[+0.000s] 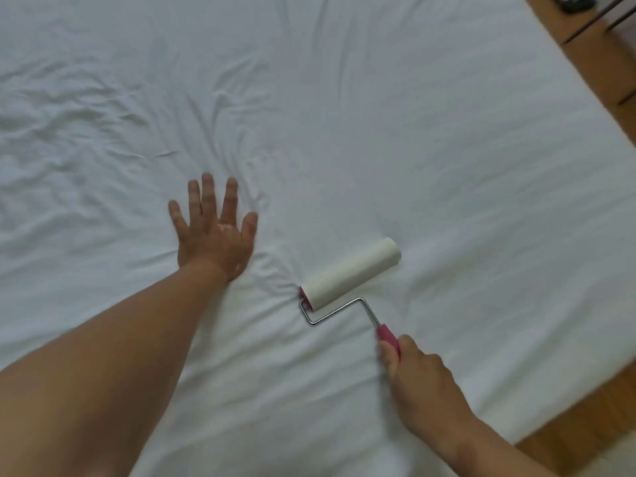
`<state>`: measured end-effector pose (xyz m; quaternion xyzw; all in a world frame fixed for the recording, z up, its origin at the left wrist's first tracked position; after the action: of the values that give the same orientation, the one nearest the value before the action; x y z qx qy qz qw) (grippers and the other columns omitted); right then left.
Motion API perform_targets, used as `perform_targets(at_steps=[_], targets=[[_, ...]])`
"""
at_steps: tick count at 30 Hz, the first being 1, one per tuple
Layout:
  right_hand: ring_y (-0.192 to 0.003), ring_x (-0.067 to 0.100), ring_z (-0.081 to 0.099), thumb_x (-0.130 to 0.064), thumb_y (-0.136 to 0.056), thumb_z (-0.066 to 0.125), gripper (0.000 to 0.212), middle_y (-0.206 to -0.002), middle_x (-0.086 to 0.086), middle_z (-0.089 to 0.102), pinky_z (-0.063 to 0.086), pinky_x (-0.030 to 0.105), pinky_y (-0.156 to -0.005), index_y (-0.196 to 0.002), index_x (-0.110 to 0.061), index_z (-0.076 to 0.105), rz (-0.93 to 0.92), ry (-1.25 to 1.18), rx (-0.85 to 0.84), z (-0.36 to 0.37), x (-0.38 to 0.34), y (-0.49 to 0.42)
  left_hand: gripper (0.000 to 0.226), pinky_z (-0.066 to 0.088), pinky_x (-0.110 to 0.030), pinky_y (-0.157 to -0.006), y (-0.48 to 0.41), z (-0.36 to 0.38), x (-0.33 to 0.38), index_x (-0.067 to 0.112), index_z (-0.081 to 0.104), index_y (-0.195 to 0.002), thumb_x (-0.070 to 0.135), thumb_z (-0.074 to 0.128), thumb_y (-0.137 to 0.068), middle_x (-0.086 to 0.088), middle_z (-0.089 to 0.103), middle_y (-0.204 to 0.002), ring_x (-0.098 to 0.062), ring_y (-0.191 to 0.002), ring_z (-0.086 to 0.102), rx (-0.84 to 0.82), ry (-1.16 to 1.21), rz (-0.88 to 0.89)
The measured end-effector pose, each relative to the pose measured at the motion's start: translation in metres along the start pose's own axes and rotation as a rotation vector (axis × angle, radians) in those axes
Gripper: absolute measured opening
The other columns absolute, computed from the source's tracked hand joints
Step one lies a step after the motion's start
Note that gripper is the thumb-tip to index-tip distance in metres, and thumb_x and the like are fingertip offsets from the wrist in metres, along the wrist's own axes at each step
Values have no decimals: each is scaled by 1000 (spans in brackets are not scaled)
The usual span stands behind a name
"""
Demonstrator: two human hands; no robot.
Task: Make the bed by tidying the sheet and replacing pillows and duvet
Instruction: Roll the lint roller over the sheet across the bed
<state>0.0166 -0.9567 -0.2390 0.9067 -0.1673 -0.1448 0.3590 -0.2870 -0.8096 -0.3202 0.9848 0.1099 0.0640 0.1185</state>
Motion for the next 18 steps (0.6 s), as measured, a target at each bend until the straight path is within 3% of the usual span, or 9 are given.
perform_targets(at_steps=[3, 7, 10, 13, 18], targets=[[-98, 35, 60, -61, -101, 22, 43, -100, 9, 63, 45, 38, -77, -96, -24, 43, -71, -7, 25, -7, 0, -12, 68, -12, -58, -121, 30, 9, 18, 34, -21, -157, 61, 0, -99, -2, -28, -165, -23, -152, -26, 2, -32, 5], [-93, 34, 58, -61, -102, 24, 43, -92, 6, 56, 41, 37, -74, -95, -23, 43, -161, -37, 48, -5, 2, -20, 67, -11, -57, -121, 53, 17, 28, 33, -16, -159, 59, 2, -100, -2, -22, -167, -23, -153, -22, 26, -64, 10], [-91, 31, 61, -63, -100, 22, 42, -84, 0, 54, 46, 38, -73, -95, -26, 41, -136, -43, 20, 15, 58, 14, 67, -12, -57, -122, 68, 21, 35, 32, -15, -159, 59, 1, -100, -2, -22, -167, -23, -153, -22, 8, -70, 1], [-77, 23, 60, -65, -98, 16, 44, -82, -1, 59, 53, 40, -74, -96, -29, 41, -126, -19, -29, 28, 122, 49, 68, -10, -58, -121, 89, 26, 51, 30, -15, -159, 60, 1, -100, -2, -21, -167, -23, -153, -21, 1, -63, -13], [-66, 19, 56, -75, -86, 9, 54, -73, -3, 58, 44, 36, -63, -89, -30, 39, -147, 68, -26, 10, 185, 89, 72, -11, -60, -120, 127, 34, 91, 31, -17, -159, 65, -1, -97, -2, -24, -167, -24, -152, -24, -34, -31, -19]])
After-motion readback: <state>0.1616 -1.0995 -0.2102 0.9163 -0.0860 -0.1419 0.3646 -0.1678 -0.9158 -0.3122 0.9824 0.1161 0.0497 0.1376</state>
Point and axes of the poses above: each hand's wrist, its own y-axis away from the middle knuckle, its own z-axis out of the palm, x = y × z, the point moved 1 cm from there along -y, towards the middle knuckle
